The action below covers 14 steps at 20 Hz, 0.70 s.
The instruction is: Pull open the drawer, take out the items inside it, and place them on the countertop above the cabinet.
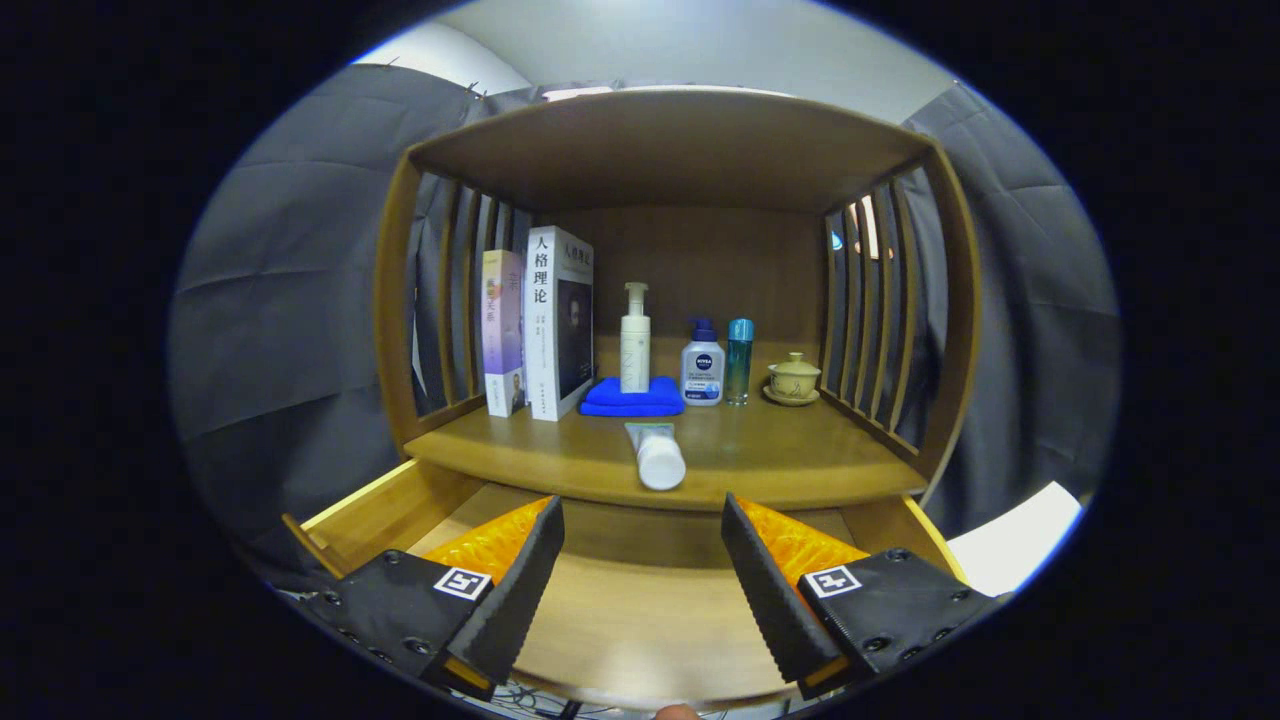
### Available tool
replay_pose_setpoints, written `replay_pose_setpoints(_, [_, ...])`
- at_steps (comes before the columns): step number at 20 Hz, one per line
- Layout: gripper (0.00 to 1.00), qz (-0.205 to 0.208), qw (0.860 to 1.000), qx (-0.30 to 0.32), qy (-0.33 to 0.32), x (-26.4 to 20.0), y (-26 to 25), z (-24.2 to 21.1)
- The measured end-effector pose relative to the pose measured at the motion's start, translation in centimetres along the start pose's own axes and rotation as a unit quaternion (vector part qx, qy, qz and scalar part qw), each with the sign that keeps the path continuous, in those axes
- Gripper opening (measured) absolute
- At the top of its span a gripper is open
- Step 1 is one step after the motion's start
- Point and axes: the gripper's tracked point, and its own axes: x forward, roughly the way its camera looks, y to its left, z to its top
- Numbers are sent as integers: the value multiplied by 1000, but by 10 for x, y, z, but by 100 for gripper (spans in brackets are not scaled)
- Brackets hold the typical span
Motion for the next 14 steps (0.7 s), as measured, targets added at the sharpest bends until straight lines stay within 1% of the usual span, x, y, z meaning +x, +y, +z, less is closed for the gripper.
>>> replay_pose_setpoints(2, [98, 14, 1000, 7, -18, -21, 16, -2])
replay_pose_setpoints(5, [100, 2, 999, -10, -49, -46, 19, -5])
replay_pose_setpoints(8, [99, -5, 997, -6, -73, -67, 22, -10])
replay_pose_setpoints(11, [99, -7, 996, 1, -86, -81, 22, -23])
replay_pose_setpoints(14, [99, -11, 996, -17, -92, -98, 22, -42])
